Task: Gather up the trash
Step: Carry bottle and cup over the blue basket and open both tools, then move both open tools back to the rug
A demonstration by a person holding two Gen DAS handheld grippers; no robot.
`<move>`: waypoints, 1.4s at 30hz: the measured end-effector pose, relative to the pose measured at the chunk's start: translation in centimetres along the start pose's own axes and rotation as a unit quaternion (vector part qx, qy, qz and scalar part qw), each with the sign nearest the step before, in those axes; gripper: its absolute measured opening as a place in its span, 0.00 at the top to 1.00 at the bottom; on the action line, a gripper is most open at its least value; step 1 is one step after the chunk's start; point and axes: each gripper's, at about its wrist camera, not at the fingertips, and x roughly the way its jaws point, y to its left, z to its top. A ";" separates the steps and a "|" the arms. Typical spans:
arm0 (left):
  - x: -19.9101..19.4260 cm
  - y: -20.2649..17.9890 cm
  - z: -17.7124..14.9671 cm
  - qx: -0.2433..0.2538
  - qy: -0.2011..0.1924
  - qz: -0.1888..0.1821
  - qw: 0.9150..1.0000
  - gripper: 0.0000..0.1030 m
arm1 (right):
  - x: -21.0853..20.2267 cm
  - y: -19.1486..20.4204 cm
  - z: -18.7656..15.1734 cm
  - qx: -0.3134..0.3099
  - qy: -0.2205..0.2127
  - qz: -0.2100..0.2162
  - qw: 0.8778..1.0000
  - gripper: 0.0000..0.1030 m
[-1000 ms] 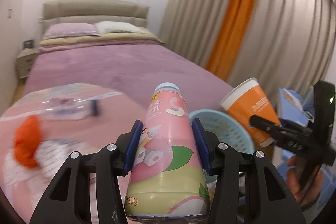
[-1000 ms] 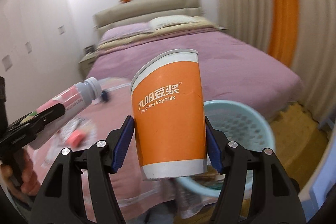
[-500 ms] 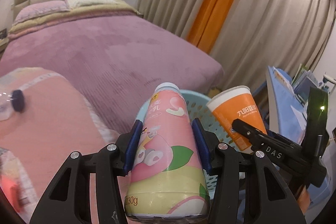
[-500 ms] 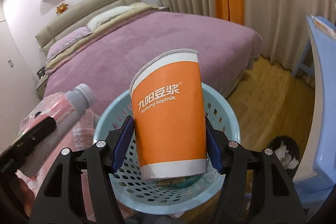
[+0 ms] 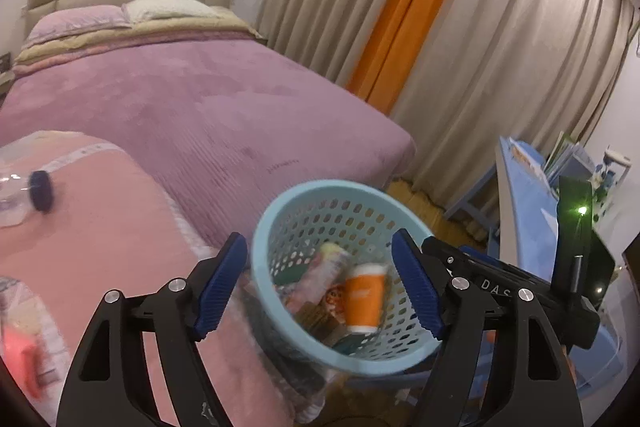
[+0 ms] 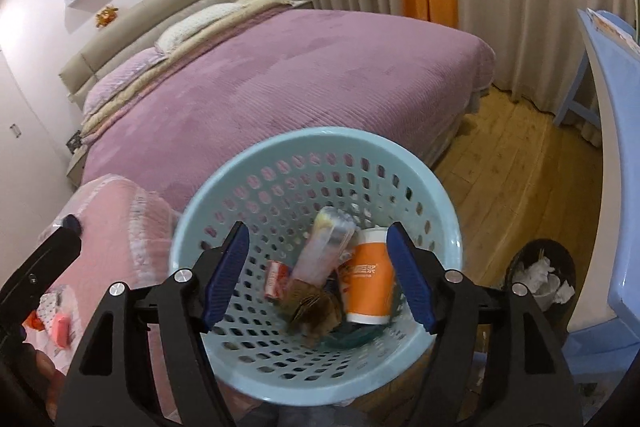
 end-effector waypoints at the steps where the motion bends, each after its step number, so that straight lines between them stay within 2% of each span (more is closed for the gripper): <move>1: -0.8 0.2 0.0 -0.002 -0.008 0.004 1.000 0.28 | -0.6 0.7 -0.1 -0.006 -0.006 0.005 1.000 0.34; 11: -11.1 3.6 -0.1 -0.026 -0.091 0.059 0.994 0.28 | -5.6 7.6 -1.1 -0.073 -0.049 0.064 0.994 0.34; 16: -17.3 6.7 0.6 -0.044 -0.124 0.108 0.985 0.28 | -8.0 13.0 -1.7 -0.120 -0.065 0.107 0.985 0.34; 21: -22.0 10.9 0.4 -0.064 -0.127 0.177 0.974 0.28 | -8.9 18.7 -3.4 -0.171 -0.072 0.151 0.971 0.34; 24: -23.3 13.7 -0.5 -0.082 -0.116 0.215 0.966 0.28 | -8.5 21.2 -4.6 -0.192 -0.065 0.167 0.965 0.34; 31: -23.5 20.3 -3.4 -0.134 -0.090 0.254 0.954 0.28 | -5.6 27.0 -9.2 -0.226 -0.020 0.212 0.951 0.35; 35: -21.9 23.0 -4.4 -0.141 -0.081 0.260 0.952 0.28 | -4.1 29.0 -12.2 -0.236 -0.010 0.222 0.946 0.35; 37: -21.1 24.0 -4.8 -0.142 -0.079 0.251 0.954 0.28 | -3.0 30.0 -13.8 -0.235 0.005 0.225 0.946 0.35; 42: -18.6 26.6 -5.6 -0.159 -0.064 0.240 0.955 0.28 | -0.7 31.6 -15.6 -0.238 0.032 0.226 0.944 0.35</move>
